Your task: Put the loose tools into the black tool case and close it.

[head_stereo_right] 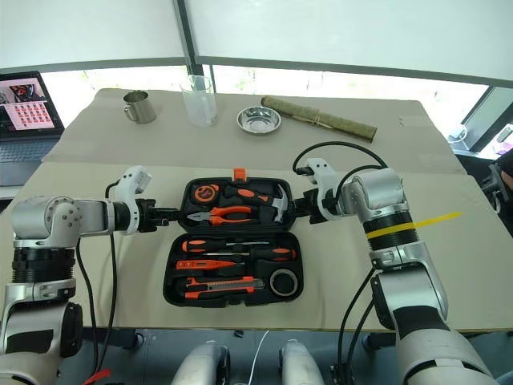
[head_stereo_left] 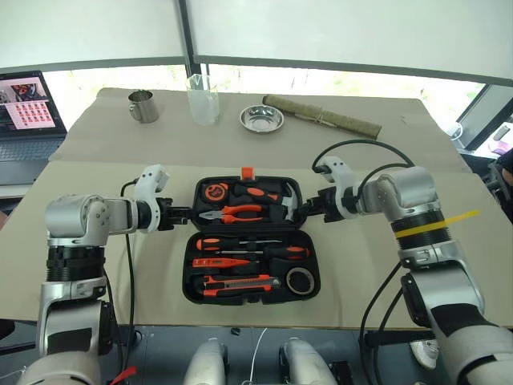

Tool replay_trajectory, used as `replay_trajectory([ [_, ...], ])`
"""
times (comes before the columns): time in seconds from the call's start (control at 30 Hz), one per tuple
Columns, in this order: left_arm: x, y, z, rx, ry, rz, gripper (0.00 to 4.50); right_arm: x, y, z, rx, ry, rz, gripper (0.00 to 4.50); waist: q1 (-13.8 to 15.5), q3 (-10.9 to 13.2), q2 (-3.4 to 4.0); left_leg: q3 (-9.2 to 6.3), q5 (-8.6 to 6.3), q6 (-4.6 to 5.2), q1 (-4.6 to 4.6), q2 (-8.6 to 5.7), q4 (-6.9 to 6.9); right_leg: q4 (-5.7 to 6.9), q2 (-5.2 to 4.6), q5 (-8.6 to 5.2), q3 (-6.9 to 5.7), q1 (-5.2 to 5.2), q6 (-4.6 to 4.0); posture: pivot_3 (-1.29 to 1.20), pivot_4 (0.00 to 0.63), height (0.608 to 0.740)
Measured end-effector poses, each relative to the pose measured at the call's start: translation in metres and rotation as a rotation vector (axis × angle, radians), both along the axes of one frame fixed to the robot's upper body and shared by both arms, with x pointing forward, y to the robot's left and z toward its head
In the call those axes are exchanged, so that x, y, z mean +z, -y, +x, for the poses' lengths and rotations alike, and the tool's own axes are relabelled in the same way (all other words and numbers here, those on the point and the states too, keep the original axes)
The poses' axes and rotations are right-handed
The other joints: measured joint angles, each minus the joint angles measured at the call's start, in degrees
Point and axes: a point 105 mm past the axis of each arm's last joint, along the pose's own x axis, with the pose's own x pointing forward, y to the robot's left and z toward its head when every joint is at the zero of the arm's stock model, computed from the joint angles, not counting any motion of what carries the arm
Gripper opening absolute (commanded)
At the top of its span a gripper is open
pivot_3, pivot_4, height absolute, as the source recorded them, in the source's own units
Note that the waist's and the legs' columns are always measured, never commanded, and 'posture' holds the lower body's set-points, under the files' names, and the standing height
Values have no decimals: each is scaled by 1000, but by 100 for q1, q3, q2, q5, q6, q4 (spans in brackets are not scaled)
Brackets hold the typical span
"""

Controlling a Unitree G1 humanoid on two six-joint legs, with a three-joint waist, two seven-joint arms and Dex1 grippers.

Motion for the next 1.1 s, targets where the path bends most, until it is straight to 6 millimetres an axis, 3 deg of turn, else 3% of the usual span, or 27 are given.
replay_trajectory([
  [0.2, -2, -2, 8, 47, 181, -128, 70, 3, 1, 0, 10, 136, 90, 0, -11, 2, -1, 0, 4, -7, -12, 2, 1, 3, 1, 4, 2, -15, -4, 0, 150, 740],
  [0.4, 33, -7, 20, 43, 560, -124, 70, 41, 0, 3, 52, 432, 166, 0, -11, 8, 0, 0, 10, -17, -94, 3, -1, 5, 0, 13, 3, -97, -6, 0, 150, 740],
  [0.5, 44, -8, 12, -23, 797, -10, 70, 52, 3, -4, 114, 614, 126, 0, -4, 7, 0, 4, 10, -17, -99, 6, -13, -1, -1, 13, 2, -94, -5, 0, 150, 740],
  [0.73, 8, -8, -34, -313, 1127, 471, 70, 18, 12, -37, 381, 1057, -265, 0, 1, 7, 0, 27, -4, 5, -113, -14, -16, -38, -42, 11, -3, -96, 12, 0, 150, 740],
  [0.83, -2, -10, -53, -420, 1219, 609, 70, 6, 14, -47, 498, 1235, -436, 0, -16, 7, 0, 47, -13, 19, -67, -25, -15, -62, -61, 16, 1, -62, 24, 0, 150, 740],
  [0.87, -8, -11, -58, -444, 1238, 637, 380, 0, 15, -50, 531, 1282, -484, 0, -19, 7, 1, 49, -13, 20, -37, -24, -15, -68, -61, 16, 1, -29, 26, 0, 150, 740],
  [0.97, -26, -17, -73, -476, 1194, 653, 1302, -14, 23, -57, 557, 1312, -525, 1007, -27, 7, 1, 54, -16, 23, 41, -13, -23, -85, -58, 15, -1, 54, 26, 0, 150, 740],
  [1.07, -54, -38, -88, -431, 1004, 605, 2290, -40, 57, -64, 551, 1181, -594, 2030, 1, 11, 3, 53, -19, 29, 70, -12, -23, -89, -63, 11, -2, 87, 33, 0, 150, 740],
  [1.1, -55, -42, -87, -406, 981, 592, 2290, -41, 61, -65, 542, 1168, -591, 2030, 2, 11, 3, 52, -18, 29, 71, -8, -20, -87, -61, 11, -2, 88, 33, 0, 150, 740],
])
